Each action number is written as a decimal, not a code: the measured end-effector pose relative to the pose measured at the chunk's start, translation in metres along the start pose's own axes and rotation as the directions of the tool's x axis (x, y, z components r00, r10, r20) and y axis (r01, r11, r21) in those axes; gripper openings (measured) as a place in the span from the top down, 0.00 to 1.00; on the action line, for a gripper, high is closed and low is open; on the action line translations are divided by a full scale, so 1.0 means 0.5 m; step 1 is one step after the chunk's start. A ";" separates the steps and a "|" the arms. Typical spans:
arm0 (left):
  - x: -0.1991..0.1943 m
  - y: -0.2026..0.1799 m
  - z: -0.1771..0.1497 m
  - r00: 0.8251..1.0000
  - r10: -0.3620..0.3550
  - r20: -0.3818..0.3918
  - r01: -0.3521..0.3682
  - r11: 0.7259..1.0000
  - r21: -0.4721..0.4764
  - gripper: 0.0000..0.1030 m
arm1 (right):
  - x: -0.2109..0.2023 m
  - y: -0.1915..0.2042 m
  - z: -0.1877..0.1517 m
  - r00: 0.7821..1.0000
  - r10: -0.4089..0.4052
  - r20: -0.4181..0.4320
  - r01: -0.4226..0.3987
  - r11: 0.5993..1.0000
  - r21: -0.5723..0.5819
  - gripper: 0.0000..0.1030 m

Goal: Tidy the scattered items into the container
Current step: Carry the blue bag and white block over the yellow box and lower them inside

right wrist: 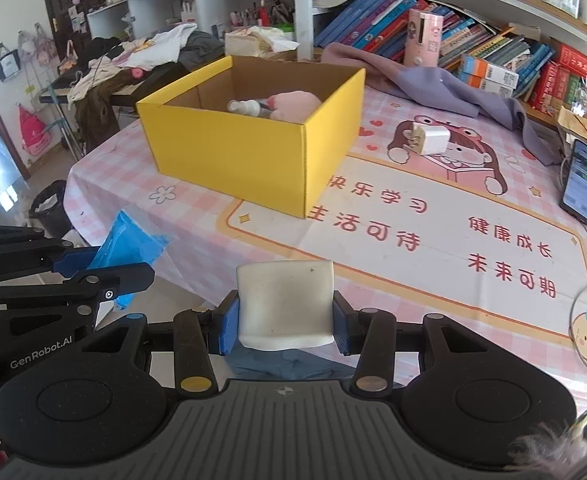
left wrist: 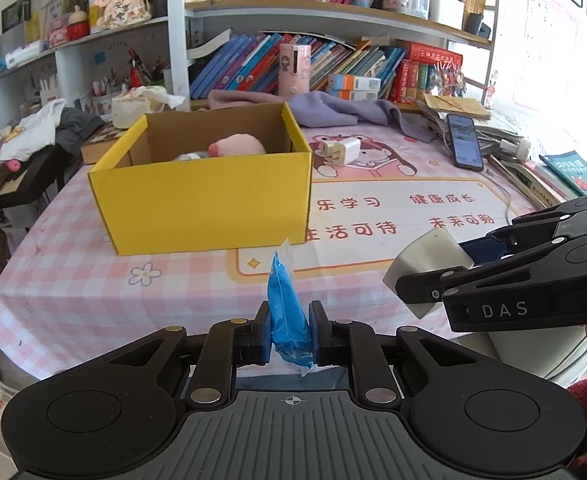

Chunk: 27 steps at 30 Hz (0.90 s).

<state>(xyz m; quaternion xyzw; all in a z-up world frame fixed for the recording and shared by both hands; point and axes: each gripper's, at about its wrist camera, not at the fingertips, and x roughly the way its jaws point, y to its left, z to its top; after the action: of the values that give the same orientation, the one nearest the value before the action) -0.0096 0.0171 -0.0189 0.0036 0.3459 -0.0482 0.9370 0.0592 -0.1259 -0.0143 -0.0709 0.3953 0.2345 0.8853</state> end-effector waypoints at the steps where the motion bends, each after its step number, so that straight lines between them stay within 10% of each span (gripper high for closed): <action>1: -0.001 0.002 -0.001 1.000 0.002 0.000 -0.002 1.000 -0.002 0.84 | 0.001 0.005 0.001 1.000 0.003 -0.001 -0.003 1.000 -0.005 0.58; 27: -0.015 0.108 -0.022 0.997 0.074 -0.016 -0.075 0.994 -0.082 0.84 | 0.054 0.118 0.049 0.995 0.093 -0.031 -0.096 0.986 -0.136 0.58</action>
<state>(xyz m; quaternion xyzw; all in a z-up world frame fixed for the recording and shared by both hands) -0.0175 0.0721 -0.0240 -0.0219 0.3531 0.0011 0.9353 0.0634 -0.0564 -0.0138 -0.1157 0.3919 0.3020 0.8613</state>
